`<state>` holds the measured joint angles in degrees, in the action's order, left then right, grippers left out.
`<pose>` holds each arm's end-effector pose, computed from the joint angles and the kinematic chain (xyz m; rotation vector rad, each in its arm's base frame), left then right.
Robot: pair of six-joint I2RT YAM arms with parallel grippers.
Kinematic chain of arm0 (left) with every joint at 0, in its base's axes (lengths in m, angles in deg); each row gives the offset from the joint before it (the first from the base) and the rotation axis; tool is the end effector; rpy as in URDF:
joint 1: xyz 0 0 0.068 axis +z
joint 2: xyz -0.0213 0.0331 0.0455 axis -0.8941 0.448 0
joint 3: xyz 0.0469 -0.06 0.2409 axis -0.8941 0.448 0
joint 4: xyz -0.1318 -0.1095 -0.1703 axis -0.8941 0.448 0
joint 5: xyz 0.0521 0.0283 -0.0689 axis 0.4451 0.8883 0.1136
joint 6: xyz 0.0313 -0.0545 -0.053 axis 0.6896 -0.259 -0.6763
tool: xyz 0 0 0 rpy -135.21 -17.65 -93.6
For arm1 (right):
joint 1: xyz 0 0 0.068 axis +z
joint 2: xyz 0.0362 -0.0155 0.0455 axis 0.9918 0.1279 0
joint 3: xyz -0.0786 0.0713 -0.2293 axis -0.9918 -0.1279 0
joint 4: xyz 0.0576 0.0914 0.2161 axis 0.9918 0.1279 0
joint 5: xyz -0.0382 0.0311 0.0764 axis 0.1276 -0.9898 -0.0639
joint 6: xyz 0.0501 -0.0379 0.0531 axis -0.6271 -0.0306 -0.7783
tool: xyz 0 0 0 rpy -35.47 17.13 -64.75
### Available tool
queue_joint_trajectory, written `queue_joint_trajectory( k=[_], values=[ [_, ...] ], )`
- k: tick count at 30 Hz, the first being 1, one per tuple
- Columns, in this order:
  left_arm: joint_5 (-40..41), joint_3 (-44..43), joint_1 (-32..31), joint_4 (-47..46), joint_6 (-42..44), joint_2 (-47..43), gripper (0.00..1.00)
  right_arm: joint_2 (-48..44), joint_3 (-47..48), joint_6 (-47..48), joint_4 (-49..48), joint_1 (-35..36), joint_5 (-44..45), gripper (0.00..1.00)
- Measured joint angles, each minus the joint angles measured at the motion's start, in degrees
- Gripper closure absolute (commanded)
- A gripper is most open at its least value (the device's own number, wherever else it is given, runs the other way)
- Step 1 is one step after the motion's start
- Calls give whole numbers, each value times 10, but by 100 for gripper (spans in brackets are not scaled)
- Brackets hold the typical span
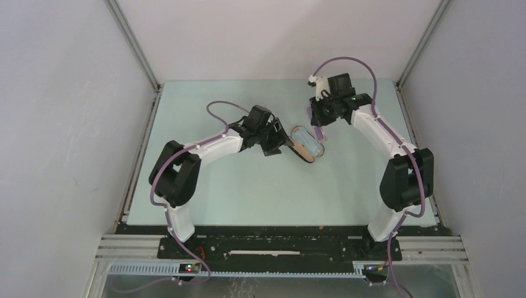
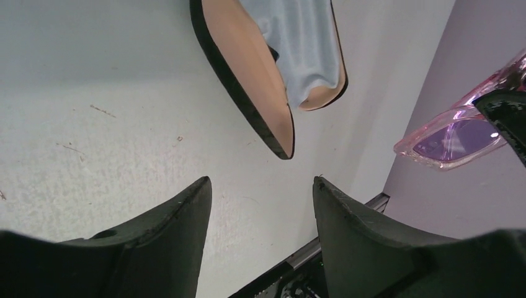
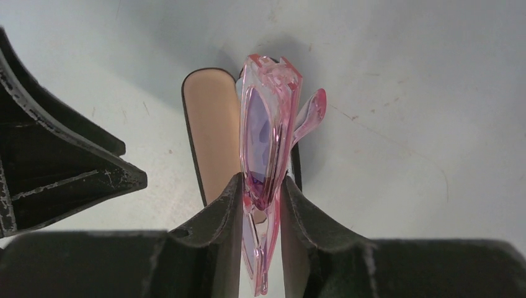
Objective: Organize the sunglasses
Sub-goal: Adjust the sunglasses case at the center of the board, then place the sunglasses in the sunglasses case.
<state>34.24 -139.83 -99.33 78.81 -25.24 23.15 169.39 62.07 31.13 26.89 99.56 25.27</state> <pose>0.3209 -0.2524 0.1814 -0.3896 2.5746 -0.9778 0.3631 0.1279 0.2625 -0.6451 2.3166 0.3470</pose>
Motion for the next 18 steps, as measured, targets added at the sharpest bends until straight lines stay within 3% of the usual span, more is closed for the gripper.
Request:
queue_joint_trajectory(
  k=[7,18],
  values=[
    [-19,34,5,6,38,-29,35,45,4,104,19,49,2,77],
    [-26,110,35,31,97,-135,34,139,43,162,38,82,50,76]
  ],
)
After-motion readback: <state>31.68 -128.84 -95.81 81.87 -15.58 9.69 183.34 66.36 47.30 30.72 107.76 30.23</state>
